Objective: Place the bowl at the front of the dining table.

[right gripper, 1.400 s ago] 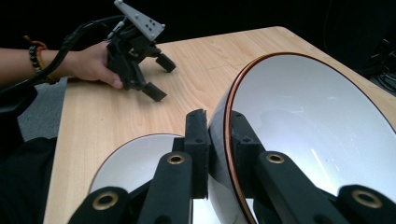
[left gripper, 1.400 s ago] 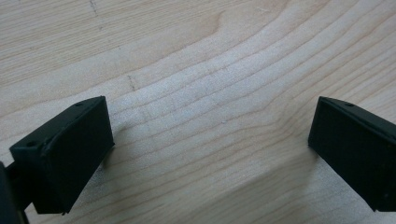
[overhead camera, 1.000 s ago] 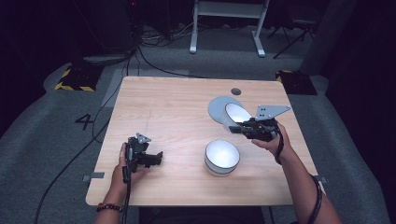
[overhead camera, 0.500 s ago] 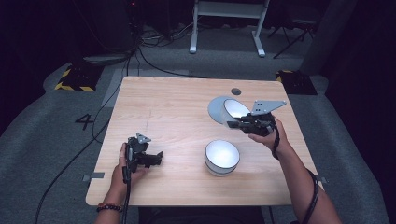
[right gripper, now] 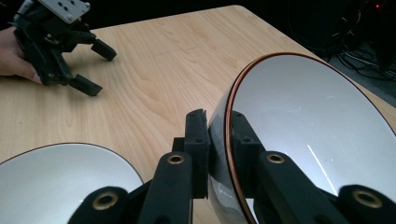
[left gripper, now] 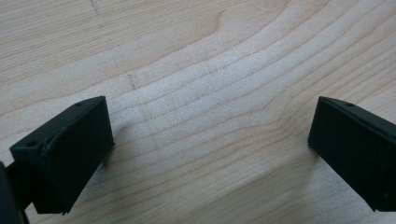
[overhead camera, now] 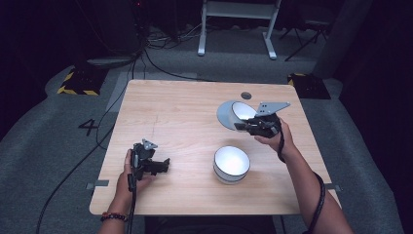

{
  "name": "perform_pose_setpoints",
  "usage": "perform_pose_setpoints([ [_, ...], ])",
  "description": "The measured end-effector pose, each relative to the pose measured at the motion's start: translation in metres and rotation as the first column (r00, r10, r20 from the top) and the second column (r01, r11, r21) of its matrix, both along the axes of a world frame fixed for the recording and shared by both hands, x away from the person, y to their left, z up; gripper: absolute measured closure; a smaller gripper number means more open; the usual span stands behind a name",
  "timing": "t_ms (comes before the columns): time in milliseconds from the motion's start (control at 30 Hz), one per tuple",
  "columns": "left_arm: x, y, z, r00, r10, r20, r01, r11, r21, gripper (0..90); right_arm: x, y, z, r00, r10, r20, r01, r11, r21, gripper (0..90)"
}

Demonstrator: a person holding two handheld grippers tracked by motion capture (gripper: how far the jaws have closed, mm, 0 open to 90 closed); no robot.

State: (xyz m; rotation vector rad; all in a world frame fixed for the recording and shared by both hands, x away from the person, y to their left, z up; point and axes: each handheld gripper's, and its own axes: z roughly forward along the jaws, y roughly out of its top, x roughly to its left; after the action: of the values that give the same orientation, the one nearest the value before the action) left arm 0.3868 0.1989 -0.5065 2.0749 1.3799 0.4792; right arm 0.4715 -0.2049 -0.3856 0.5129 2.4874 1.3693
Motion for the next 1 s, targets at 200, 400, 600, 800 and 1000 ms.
perform_pose_setpoints([
  [200,0.000,0.000,0.000,1.0000,-0.001,0.000,0.001,1.0000,-0.001,0.1,0.011,-0.001,-0.006,0.9994,-0.034,-0.007,0.034,0.9994,-0.004,80.9],
  [400,0.000,0.000,0.000,1.0000,-0.001,0.000,0.001,1.0000,0.000,0.1,0.021,0.001,-0.010,0.9989,-0.046,-0.010,0.046,0.9987,-0.021,80.9],
  [600,0.000,0.000,0.000,1.0000,-0.001,0.000,0.001,1.0000,0.000,0.0,0.029,0.006,-0.013,0.9981,-0.060,-0.012,0.060,0.9977,-0.033,81.0],
  [800,0.000,0.000,0.000,1.0000,0.000,0.000,0.000,1.0000,0.000,0.1,0.041,0.009,-0.017,0.9970,-0.078,-0.004,0.077,0.9949,-0.065,81.0],
  [1000,0.000,0.000,0.000,1.0000,0.000,0.000,0.000,1.0000,0.001,0.1,0.056,0.009,-0.021,0.9938,-0.111,0.005,0.111,0.9899,-0.087,81.0],
])
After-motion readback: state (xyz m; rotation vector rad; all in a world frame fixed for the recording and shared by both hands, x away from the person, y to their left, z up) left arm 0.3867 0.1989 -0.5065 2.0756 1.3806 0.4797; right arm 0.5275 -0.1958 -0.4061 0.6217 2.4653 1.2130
